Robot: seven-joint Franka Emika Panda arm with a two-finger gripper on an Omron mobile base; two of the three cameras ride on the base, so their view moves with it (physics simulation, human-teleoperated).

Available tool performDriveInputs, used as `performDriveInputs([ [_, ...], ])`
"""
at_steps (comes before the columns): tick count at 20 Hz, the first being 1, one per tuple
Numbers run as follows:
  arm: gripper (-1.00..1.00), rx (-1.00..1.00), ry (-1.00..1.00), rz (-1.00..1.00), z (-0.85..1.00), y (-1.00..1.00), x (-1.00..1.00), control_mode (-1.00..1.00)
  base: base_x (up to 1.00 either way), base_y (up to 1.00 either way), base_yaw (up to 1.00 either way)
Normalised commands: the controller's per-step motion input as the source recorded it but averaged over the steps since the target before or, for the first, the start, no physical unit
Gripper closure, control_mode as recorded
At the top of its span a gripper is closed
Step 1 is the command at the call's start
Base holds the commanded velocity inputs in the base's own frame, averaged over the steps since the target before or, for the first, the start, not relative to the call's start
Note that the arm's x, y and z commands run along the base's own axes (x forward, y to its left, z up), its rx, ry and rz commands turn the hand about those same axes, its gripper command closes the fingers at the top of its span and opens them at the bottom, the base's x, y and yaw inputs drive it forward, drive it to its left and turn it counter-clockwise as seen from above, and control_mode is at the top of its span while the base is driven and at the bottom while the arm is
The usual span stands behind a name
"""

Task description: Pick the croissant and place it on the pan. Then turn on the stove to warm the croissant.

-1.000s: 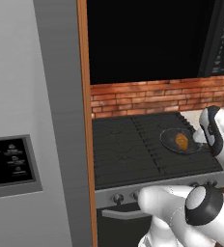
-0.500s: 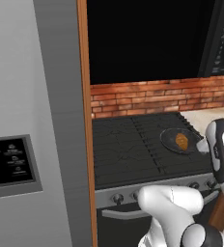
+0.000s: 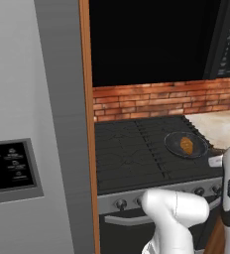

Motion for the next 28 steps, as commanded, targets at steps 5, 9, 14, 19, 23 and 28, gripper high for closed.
performDriveInputs([
  [5,-1.0,0.0,-0.29,0.0,0.0,0.31,-0.14,-1.0,0.0,0.0,0.0],
  [9,-1.0,0.0,-0.29,0.0,-0.01,0.24,-0.1,-1.0,0.0,0.0,0.0],
  [14,-1.0,0.0,-0.27,0.0,-0.05,0.0,-0.17,-1.0,0.0,0.0,0.0],
  [19,-1.0,0.0,-0.3,0.0,-0.06,0.13,-0.18,-1.0,0.0,0.0,0.0],
  [23,-1.0,-0.01,-0.29,0.0,-0.1,0.41,-0.11,-1.0,0.0,0.0,0.0],
  [28,-1.0,-0.03,-0.25,0.0,-0.11,0.49,-0.06,-1.0,0.0,0.0,0.0],
])
